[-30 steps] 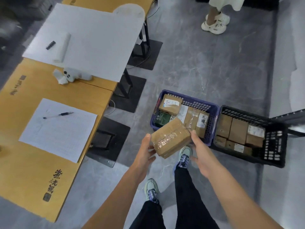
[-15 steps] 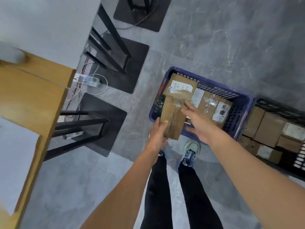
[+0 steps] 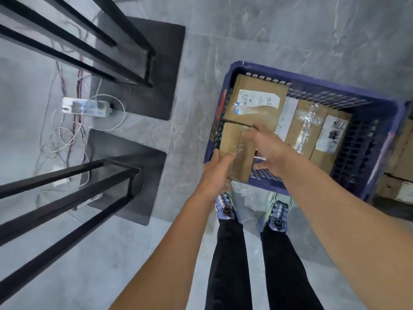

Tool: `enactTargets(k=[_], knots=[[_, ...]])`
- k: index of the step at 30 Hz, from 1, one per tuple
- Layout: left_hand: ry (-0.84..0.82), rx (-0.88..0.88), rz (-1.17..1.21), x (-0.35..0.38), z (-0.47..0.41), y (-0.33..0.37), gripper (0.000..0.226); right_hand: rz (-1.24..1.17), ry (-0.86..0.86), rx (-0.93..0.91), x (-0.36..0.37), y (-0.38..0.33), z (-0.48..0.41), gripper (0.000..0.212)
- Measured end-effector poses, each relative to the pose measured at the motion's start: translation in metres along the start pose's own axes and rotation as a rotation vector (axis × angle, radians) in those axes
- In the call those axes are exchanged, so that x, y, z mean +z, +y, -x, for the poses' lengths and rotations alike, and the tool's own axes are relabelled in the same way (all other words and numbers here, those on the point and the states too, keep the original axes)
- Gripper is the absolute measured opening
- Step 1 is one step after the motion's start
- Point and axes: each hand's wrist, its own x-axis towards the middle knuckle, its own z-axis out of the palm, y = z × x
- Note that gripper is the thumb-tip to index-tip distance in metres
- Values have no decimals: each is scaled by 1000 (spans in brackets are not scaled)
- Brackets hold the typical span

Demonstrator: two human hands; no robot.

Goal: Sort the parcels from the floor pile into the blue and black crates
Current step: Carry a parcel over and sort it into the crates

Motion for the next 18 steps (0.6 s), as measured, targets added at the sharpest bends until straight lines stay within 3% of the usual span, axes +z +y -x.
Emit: enactTargets(k=[3, 7, 10, 16, 18], knots=[[7, -12, -66, 1, -16, 7, 90, -39, -3, 35, 4, 1, -21, 53], [81, 4, -170, 4, -45, 7, 88, -106, -40, 74, 12, 12, -44, 65], [85, 0, -206, 7, -57, 1, 95, -174, -37, 83, 18, 25, -54, 61], [108, 149, -271, 14, -50, -7, 56, -273, -45, 72, 26, 44, -64, 17], [127, 175, -287, 16, -50, -12, 44, -304, -73, 54, 28, 50, -68, 15]])
